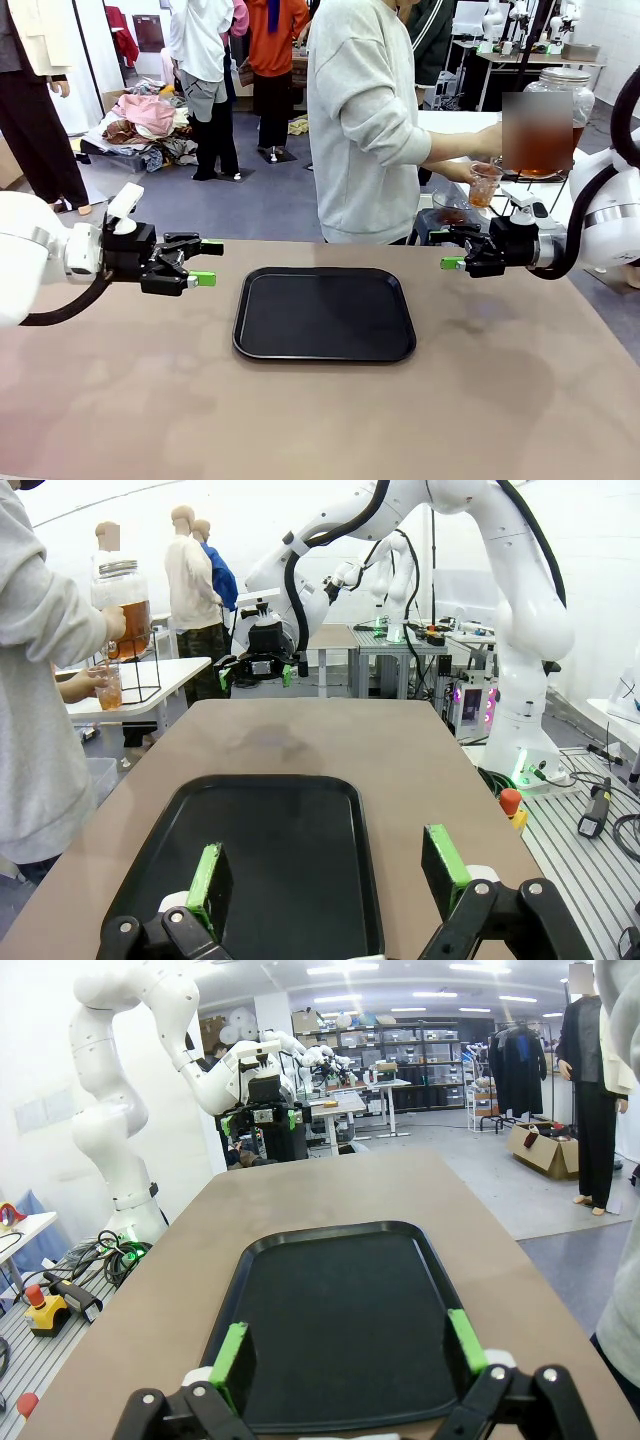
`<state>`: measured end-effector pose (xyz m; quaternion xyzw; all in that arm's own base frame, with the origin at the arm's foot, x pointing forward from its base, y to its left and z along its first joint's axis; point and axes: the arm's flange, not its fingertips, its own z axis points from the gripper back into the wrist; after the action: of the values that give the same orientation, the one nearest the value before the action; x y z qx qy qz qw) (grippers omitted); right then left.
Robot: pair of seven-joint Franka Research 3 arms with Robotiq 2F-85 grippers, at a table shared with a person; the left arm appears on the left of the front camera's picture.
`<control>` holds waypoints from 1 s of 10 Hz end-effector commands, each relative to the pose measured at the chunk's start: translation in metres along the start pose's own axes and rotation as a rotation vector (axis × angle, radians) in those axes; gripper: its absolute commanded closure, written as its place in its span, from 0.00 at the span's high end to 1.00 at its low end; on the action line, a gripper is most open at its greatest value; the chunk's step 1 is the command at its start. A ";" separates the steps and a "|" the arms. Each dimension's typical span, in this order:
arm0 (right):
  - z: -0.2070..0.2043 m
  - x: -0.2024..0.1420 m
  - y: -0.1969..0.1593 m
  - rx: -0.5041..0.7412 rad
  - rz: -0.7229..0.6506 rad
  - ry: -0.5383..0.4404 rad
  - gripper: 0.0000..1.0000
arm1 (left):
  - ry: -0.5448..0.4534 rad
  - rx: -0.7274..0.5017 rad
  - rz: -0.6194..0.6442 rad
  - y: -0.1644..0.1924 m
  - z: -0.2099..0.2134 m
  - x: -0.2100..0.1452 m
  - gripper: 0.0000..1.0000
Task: Pour the drink into the iced cup.
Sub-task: Open the gripper to release the iced cup you were holding.
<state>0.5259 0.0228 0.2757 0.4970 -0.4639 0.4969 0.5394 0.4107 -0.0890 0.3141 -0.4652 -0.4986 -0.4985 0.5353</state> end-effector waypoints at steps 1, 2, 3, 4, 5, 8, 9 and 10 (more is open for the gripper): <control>-0.001 0.003 -0.002 0.002 0.008 0.001 1.00 | -0.003 -0.001 -0.004 0.000 -0.001 0.002 1.00; -0.001 0.003 -0.002 0.002 0.008 0.001 1.00 | -0.003 -0.001 -0.004 0.000 -0.001 0.002 1.00; -0.001 0.003 -0.002 0.002 0.008 0.001 1.00 | -0.003 -0.001 -0.004 0.000 -0.001 0.002 1.00; -0.001 0.003 -0.002 0.002 0.008 0.001 1.00 | -0.003 -0.001 -0.004 0.000 -0.001 0.002 1.00; -0.001 0.003 -0.002 0.002 0.008 0.001 1.00 | -0.003 -0.001 -0.004 0.000 -0.001 0.002 1.00; -0.001 0.003 -0.002 0.002 0.008 0.001 1.00 | -0.003 -0.001 -0.004 0.000 -0.001 0.002 1.00; -0.001 0.003 -0.002 0.002 0.008 0.001 1.00 | -0.003 -0.001 -0.004 0.000 -0.001 0.002 1.00; -0.001 0.003 -0.002 0.002 0.008 0.001 1.00 | -0.003 -0.001 -0.004 0.000 -0.001 0.002 1.00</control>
<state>0.5259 0.0228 0.2757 0.4970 -0.4639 0.4969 0.5394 0.4107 -0.0890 0.3141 -0.4652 -0.4986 -0.4985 0.5353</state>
